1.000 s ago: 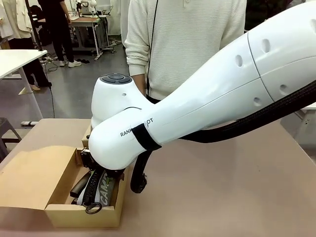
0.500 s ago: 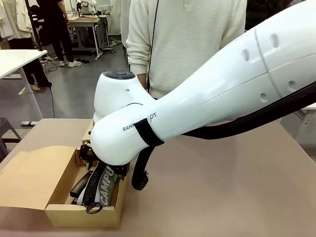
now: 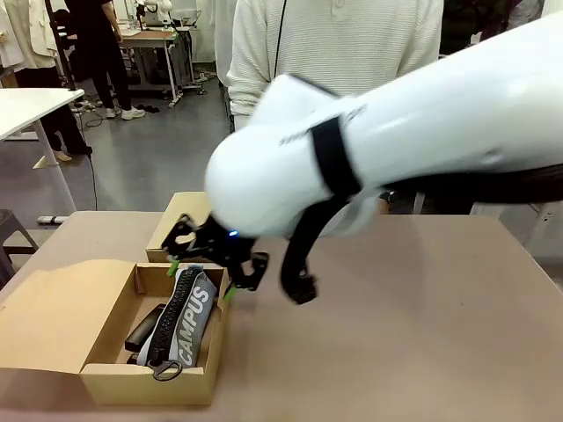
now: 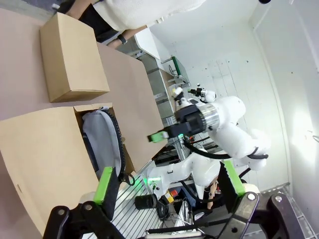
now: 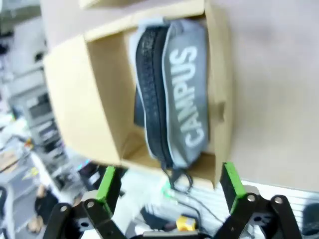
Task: Place items inside the box.
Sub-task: Pick up a Pencil pouch or Stapler and place it inside the Mailer Box closest to the robot.
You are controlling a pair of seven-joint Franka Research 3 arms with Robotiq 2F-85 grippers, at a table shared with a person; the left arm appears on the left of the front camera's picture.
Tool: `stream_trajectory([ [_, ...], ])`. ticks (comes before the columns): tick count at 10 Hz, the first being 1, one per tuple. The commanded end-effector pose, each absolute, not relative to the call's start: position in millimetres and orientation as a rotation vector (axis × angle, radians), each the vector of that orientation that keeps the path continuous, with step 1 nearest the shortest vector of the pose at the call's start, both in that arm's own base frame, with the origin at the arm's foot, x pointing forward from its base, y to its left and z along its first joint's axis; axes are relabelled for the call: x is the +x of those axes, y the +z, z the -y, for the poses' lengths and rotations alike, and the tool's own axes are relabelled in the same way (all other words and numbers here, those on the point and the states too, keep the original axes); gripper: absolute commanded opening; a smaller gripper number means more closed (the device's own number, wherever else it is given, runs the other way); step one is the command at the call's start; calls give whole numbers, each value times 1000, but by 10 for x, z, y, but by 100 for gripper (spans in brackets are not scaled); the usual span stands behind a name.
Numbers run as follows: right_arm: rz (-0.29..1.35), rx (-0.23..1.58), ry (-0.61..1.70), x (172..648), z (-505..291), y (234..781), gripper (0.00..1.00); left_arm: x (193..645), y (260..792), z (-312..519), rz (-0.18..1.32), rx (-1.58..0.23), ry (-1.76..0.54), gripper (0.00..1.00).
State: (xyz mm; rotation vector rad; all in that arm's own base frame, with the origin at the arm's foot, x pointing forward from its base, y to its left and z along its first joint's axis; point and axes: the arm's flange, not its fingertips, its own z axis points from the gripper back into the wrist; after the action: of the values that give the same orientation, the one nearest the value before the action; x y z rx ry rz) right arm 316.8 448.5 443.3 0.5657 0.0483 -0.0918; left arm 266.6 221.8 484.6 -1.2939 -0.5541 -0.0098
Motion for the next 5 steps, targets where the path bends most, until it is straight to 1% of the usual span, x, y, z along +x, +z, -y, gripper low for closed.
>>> stream_trajectory([
  [1,-178,754,59,3039,-3353,4490,100,2639,4846,-2202,566,-1289,-22,100],
  [2,-213,887,8,2983,-3308,4480,100,2639,4846,-2202,566,-1289,-22,100],
  [3,-74,654,-34,3066,-4243,4633,100,2639,4846,-2202,566,-1289,-22,100],
  [5,-74,654,-34,3066,-4243,4633,100,2639,4846,-2202,566,-1289,-22,100],
])
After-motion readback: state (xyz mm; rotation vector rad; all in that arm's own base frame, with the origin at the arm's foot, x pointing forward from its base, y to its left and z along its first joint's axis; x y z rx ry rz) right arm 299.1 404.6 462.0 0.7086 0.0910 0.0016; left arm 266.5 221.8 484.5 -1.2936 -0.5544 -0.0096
